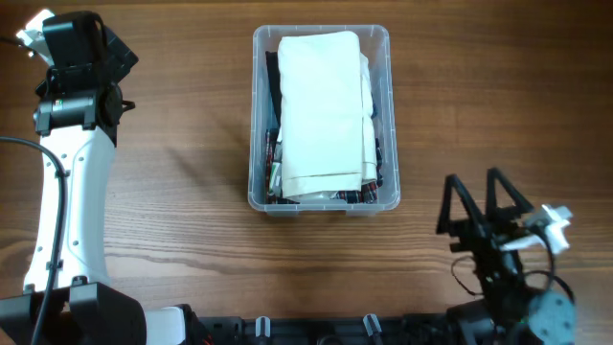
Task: Pack container
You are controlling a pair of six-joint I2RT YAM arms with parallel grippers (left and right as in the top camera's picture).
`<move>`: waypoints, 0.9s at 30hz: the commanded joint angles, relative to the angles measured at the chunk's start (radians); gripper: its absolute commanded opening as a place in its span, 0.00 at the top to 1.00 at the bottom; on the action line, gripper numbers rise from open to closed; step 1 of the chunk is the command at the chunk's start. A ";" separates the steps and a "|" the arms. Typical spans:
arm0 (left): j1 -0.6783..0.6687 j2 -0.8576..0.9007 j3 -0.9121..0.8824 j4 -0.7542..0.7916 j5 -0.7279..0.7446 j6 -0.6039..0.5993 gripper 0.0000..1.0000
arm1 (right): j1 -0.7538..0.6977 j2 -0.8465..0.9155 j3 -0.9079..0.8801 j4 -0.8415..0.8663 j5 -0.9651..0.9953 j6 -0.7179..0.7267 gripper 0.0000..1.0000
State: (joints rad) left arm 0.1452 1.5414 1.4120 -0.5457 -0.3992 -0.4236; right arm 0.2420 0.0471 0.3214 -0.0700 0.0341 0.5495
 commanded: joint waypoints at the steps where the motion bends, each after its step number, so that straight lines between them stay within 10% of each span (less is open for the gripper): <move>1: 0.004 0.000 -0.005 0.003 -0.014 0.001 0.00 | -0.042 -0.040 -0.143 0.138 -0.052 -0.122 0.00; 27: 0.004 0.000 -0.005 0.003 -0.014 0.001 0.00 | -0.344 -0.043 -0.316 0.076 -0.133 -0.389 0.00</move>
State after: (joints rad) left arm 0.1452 1.5414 1.4120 -0.5461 -0.3992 -0.4240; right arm -0.0902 0.0181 0.0067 0.0013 -0.0792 0.1627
